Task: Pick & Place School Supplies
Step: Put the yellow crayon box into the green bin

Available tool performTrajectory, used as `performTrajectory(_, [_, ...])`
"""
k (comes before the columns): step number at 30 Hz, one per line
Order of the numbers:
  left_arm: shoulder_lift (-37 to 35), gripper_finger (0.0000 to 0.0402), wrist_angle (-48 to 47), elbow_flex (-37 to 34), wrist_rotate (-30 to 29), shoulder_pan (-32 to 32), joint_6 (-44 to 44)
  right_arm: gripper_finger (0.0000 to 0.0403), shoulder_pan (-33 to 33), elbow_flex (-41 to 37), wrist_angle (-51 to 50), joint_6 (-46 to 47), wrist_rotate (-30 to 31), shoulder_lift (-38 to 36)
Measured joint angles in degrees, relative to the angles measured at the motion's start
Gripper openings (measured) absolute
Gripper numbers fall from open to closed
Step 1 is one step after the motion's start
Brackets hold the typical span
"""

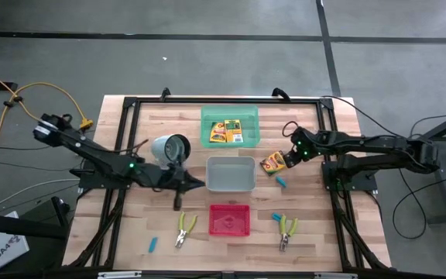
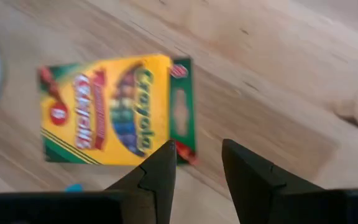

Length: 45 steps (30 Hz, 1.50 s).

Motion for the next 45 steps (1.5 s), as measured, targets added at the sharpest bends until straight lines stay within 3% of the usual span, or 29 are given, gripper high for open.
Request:
performTrajectory(6, [4.7, 0.0001, -2.2, 5.4, 0.0, 4.8, -4.0, 0.0123, 0.0, 0.0, -0.6, -0.4, -1.6, 0.0])
performTrajectory(13, [7.7, 0.0001, -11.3, 9.5, 1.6, 12.5, -11.8, 0.0123, 0.0, 0.0, -0.9, -1.5, -2.5, 0.0])
performTrajectory(27, [17.9, 0.0001, -13.5, 21.8, 11.0, 19.4, -5.5, 0.0123, 0.0, 0.0, -1.0, -0.3, -5.3, 0.0])
performTrajectory(36, [24.1, 0.0001, -17.3, 27.4, 10.8, 22.3, -5.9, 0.0123, 0.0, -1.5, -0.1, 2.9, -5.5, 0.0])
performTrajectory(45, [24.5, 0.0001, -17.6, 28.4, 10.3, 22.7, -3.1, 0.0123, 0.0, -7.6, 8.3, 9.6, -6.1, -1.0])
